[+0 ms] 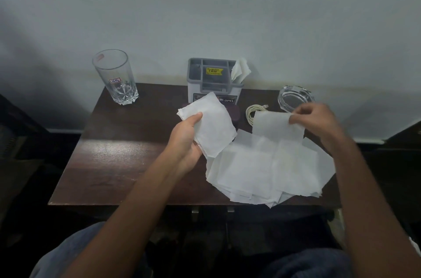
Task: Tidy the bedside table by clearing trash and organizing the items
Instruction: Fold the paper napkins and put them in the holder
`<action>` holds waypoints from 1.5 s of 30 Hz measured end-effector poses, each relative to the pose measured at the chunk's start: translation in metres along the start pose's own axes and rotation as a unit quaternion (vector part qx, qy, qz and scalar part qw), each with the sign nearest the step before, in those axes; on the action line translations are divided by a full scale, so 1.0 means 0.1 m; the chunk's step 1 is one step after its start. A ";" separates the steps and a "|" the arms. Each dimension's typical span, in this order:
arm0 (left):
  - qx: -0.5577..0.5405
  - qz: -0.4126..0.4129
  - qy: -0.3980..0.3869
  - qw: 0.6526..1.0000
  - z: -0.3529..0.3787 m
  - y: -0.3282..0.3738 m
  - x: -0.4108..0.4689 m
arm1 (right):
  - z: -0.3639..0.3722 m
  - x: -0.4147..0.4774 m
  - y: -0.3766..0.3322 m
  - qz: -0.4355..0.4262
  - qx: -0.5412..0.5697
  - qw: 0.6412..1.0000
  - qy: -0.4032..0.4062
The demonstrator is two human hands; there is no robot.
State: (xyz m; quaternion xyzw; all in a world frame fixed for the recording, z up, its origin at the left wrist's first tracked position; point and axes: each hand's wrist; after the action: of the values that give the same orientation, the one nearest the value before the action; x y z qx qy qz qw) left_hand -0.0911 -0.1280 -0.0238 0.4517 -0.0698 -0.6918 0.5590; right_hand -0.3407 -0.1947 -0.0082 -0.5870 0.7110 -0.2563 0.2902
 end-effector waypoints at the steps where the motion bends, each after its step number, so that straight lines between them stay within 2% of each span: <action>1: 0.000 -0.001 -0.001 1.000 0.00 0.00 0.00 | -0.06 -0.03 -0.07 -0.009 0.038 0.999 -0.003; 6: 0.001 -0.013 -0.007 1.000 0.02 -0.02 -0.02 | -0.22 -0.25 -0.46 -0.037 0.252 0.965 -0.064; 11: -0.022 -0.037 -0.018 0.999 0.06 -0.03 -0.04 | -0.15 -0.40 -0.83 -0.066 0.353 0.925 -0.121; 13: -0.038 -0.043 -0.029 0.998 0.06 -0.02 -0.05 | -0.01 -0.39 -0.91 -0.040 0.413 0.902 -0.118; 15: -0.049 -0.043 -0.038 0.997 0.07 -0.01 -0.06 | 0.18 -0.41 -0.99 0.025 0.472 0.876 -0.092; 16: -0.054 -0.043 -0.043 0.997 0.07 -0.01 -0.06 | 0.29 -0.43 -1.00 0.048 0.475 0.875 -0.081; 19: -0.081 -0.053 -0.066 0.993 0.07 0.00 -0.07 | 0.58 -0.48 -0.95 0.073 0.398 0.912 -0.068; 23: -0.079 -0.033 -0.089 0.992 0.07 0.01 -0.09 | 0.73 -0.49 -0.91 0.083 0.338 0.937 -0.022; 27: -0.091 -0.011 -0.086 0.992 0.07 0.02 -0.09 | 0.74 -0.49 -0.93 0.073 0.317 0.945 -0.024; 36: -0.112 -0.025 -0.101 0.988 0.07 0.07 -0.10 | 0.77 -0.48 -0.90 0.051 0.288 0.955 -0.040; 45: -0.106 -0.016 -0.040 0.993 0.08 0.05 -0.10 | 0.76 -0.50 -0.91 0.043 0.280 0.957 -0.071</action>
State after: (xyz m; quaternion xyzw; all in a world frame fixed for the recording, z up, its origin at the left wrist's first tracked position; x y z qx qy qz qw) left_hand -0.0934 -0.1245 -0.0110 0.3632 -0.0108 -0.7214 0.5895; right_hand -0.2171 -0.1634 0.0087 -0.4683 0.6128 -0.3899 0.5031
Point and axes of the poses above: each hand's wrist, its own x-axis towards the middle knuckle, its own z-axis out of the palm, y = z × x
